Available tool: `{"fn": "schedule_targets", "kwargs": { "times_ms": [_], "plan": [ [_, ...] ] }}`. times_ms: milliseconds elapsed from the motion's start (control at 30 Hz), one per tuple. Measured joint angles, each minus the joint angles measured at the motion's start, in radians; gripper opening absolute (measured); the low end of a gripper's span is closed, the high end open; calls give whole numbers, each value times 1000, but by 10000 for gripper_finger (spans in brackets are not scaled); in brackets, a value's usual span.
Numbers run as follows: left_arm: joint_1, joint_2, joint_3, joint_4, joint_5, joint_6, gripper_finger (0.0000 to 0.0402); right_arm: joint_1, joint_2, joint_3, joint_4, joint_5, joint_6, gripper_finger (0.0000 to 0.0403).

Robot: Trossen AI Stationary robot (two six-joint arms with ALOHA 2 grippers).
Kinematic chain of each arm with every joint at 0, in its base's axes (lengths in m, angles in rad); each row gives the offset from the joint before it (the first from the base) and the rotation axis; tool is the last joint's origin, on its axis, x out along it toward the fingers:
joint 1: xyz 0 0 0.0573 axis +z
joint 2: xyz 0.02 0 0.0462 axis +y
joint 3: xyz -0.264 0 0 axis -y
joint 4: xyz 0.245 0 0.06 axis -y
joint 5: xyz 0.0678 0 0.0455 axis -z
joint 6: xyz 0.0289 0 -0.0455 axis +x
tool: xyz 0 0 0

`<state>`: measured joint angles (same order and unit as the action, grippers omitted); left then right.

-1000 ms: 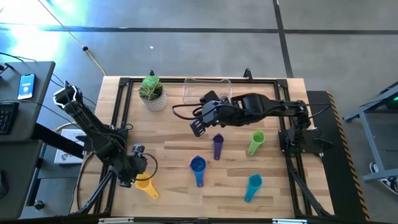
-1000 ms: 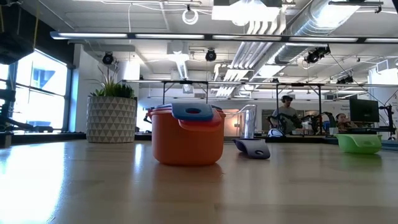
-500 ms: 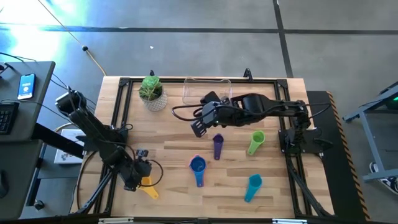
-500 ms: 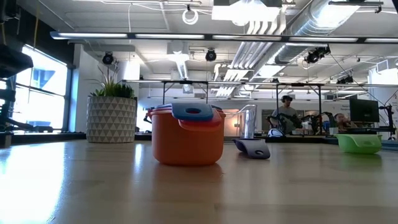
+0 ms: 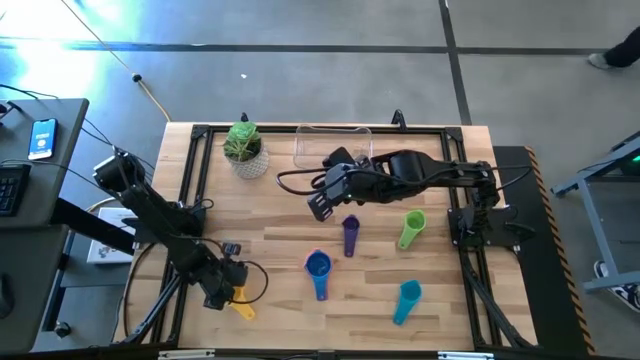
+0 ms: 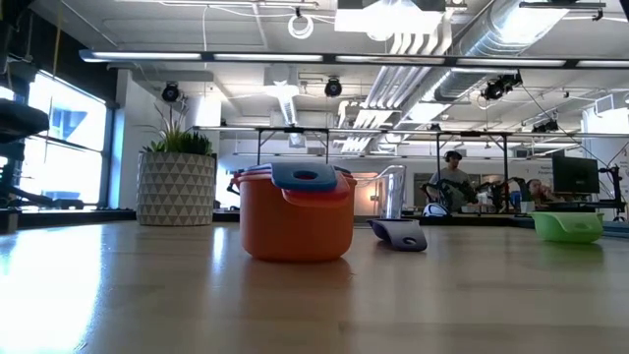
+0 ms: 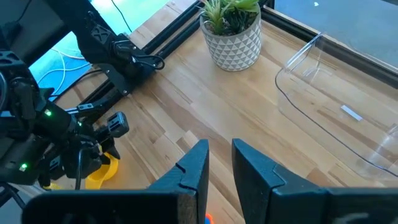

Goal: Nest measuring cups in basket
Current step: Stack the yellow measuring cup into the light blue measuring cup

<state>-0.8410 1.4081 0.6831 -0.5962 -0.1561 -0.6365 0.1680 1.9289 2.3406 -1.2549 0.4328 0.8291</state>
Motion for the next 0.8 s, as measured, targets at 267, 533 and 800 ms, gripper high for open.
{"fn": "schedule_targets", "kwargs": {
  "times_ms": [267,533,800],
  "plan": [
    [38,2,0,24,17,60,20,0,0,0,-5,-1,0,62],
    [116,2,25,35,31,186,5,0,0,0,-6,-3,0,62],
    [268,2,99,32,34,455,3,0,0,0,-6,2,6,62]
  ]
}}
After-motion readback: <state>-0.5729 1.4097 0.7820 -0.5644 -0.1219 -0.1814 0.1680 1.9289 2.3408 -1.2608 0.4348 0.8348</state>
